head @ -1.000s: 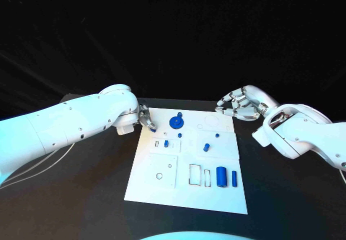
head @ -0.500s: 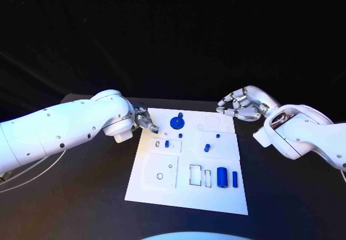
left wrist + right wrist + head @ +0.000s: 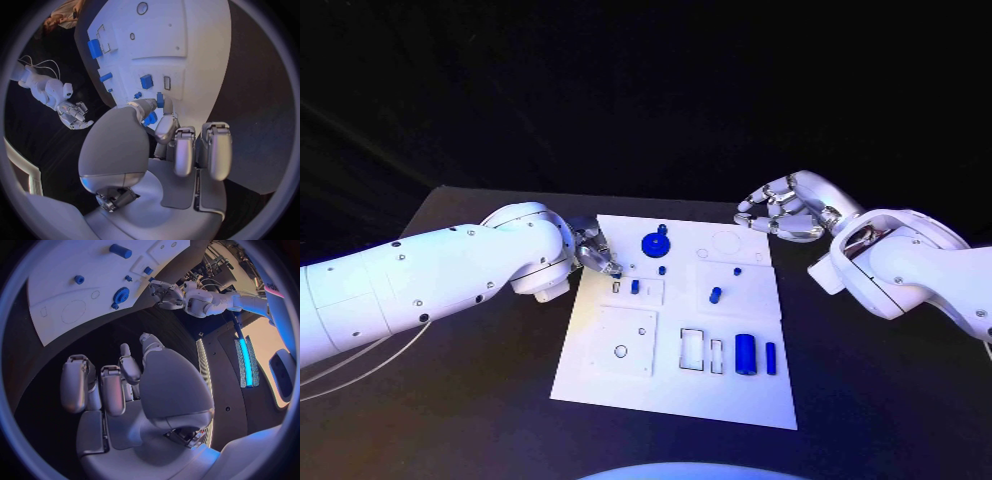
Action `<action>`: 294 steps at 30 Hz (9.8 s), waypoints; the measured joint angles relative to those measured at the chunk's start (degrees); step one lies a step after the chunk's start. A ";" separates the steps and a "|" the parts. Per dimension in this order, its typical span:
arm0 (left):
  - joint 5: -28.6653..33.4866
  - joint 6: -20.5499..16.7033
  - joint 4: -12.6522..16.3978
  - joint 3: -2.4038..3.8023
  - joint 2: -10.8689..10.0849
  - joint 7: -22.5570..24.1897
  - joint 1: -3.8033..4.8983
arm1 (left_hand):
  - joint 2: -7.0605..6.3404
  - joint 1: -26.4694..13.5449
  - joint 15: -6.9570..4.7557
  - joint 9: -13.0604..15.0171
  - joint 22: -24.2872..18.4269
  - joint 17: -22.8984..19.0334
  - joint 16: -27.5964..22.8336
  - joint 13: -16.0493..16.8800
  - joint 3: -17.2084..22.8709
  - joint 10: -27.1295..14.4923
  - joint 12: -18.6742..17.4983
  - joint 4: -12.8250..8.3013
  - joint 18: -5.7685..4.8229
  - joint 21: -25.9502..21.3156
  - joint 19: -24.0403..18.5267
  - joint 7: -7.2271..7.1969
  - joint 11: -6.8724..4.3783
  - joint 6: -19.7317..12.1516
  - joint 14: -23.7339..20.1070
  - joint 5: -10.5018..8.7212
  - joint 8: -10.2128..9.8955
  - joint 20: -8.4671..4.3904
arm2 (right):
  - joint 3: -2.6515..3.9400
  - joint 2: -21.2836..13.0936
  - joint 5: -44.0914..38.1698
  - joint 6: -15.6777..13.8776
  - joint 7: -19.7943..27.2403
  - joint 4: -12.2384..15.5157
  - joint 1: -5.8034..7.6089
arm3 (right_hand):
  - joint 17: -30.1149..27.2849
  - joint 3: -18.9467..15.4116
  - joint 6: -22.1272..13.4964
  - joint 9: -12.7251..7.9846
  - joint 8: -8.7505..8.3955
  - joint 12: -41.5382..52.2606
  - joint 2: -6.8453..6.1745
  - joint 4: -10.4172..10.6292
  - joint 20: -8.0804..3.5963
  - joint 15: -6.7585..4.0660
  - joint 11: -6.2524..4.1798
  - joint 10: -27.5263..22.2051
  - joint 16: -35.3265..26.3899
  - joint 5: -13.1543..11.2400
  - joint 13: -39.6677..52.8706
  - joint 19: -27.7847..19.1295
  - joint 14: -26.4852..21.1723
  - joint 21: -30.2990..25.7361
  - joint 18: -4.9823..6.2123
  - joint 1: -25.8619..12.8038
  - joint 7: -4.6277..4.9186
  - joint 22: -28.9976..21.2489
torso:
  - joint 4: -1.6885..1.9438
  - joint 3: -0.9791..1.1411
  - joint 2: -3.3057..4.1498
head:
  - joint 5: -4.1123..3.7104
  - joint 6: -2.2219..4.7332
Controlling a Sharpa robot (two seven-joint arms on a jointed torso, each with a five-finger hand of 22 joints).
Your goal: Assemble the parts on the task board
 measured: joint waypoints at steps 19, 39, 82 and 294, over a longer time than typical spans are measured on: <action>-4.46 3.85 0.35 -0.14 0.20 0.09 -0.77 | -1.17 -1.17 -0.07 1.15 0.00 -0.01 0.00 -0.24 1.27 0.38 -0.22 -0.94 0.00 0.00 0.00 -0.20 -0.18 0.21 -0.08 1.53 0.76 0.00 | 0.00 0.00 0.01 0.00 0.08 -0.03 -0.10 | -0.01 0.00 0.00 0.04 0.00 0.00 0.00 0.00 0.00 0.00 0.00 0.00 0.00 0.00 0.00 0.00 0.00 0.00 0.00 0.01 0.00 -0.01 | 0.00 0.07 0.04 | 0.21 -0.32; -5.10 6.06 0.16 -0.17 0.41 -0.61 -0.91 | -1.40 -1.87 -0.16 1.49 0.00 -0.01 0.00 -0.37 1.86 0.42 -0.22 -1.53 0.00 0.00 -0.20 -0.21 -0.21 0.21 -0.17 1.76 0.99 -0.20 | 0.00 -0.05 0.01 -0.01 0.13 0.00 -0.11 | -0.02 0.00 0.00 0.03 0.00 0.00 -0.01 0.00 0.00 0.00 0.00 0.00 0.00 -0.01 -0.01 0.00 0.00 -0.25 0.00 0.01 0.00 0.03 | 0.02 0.04 0.04 | 0.24 -0.59; -4.50 6.36 -0.84 -0.13 1.18 -1.84 -0.93 | -1.27 -7.32 -1.41 6.17 0.03 0.02 0.00 2.18 0.90 2.11 1.47 -4.43 0.00 0.00 -0.20 -1.89 -1.89 0.59 -0.16 1.02 2.96 -1.03 | 0.00 -0.32 0.02 -0.11 0.23 0.28 -0.12 | 0.01 0.00 0.00 0.00 0.00 0.00 -0.01 0.00 0.00 0.00 0.00 0.00 0.00 -0.01 -0.01 0.00 0.00 -0.24 0.00 0.01 0.00 0.00 | 0.01 0.08 0.05 | -0.11 -0.93; -22.82 -10.08 -2.68 1.23 2.23 25.64 -4.28 | 0.46 14.77 3.84 -23.97 0.02 -11.46 -13.54 -55.95 -10.61 -11.17 -57.47 -3.46 3.41 -11.98 -3.57 3.37 5.23 5.82 -2.92 0.52 -17.66 3.58 | 0.00 0.00 0.10 -0.40 0.69 -0.11 -0.15 | 0.02 -0.64 -0.21 0.00 0.22 0.00 0.13 0.00 0.00 -0.21 0.00 0.00 -0.22 0.57 -0.15 0.00 -0.21 -0.49 -0.01 -0.59 -0.20 0.02 | 0.04 0.02 0.17 | -1.83 0.49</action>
